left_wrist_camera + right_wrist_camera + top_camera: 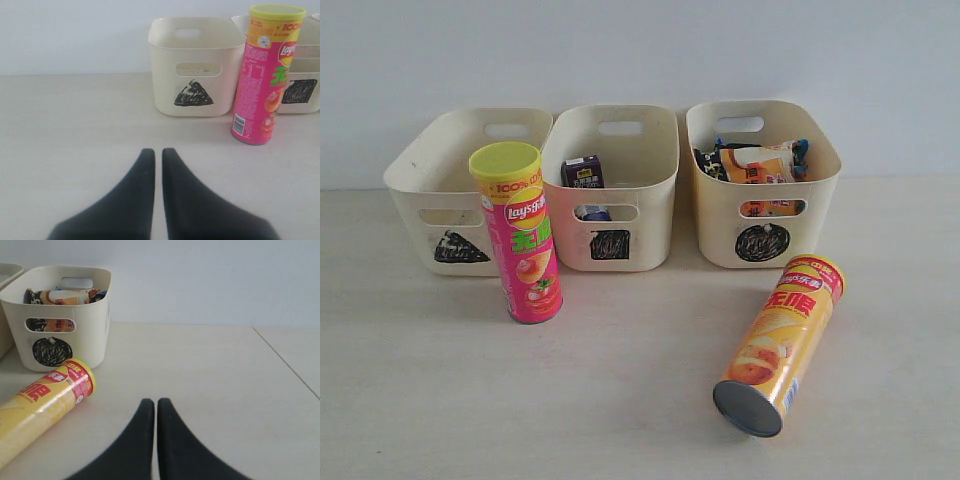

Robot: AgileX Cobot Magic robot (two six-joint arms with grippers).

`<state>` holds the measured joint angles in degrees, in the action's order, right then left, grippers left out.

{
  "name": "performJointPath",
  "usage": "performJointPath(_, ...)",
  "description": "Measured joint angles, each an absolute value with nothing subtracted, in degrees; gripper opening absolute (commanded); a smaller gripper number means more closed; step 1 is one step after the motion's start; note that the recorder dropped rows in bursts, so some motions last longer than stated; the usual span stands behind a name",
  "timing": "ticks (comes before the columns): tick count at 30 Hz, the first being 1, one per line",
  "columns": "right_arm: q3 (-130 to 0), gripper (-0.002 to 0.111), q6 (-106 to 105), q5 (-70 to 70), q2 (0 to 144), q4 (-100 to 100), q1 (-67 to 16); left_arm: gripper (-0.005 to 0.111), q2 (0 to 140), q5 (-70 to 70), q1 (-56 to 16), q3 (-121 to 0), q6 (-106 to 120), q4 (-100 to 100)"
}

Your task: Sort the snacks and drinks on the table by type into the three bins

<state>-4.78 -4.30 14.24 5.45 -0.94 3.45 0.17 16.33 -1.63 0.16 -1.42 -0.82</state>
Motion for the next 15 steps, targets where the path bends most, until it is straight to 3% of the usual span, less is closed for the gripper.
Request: performJointPath(15,-0.3,0.0,0.0,15.1,0.4,-1.1,3.5,0.004,0.2,16.3,-1.6,0.2,-1.4,-0.8)
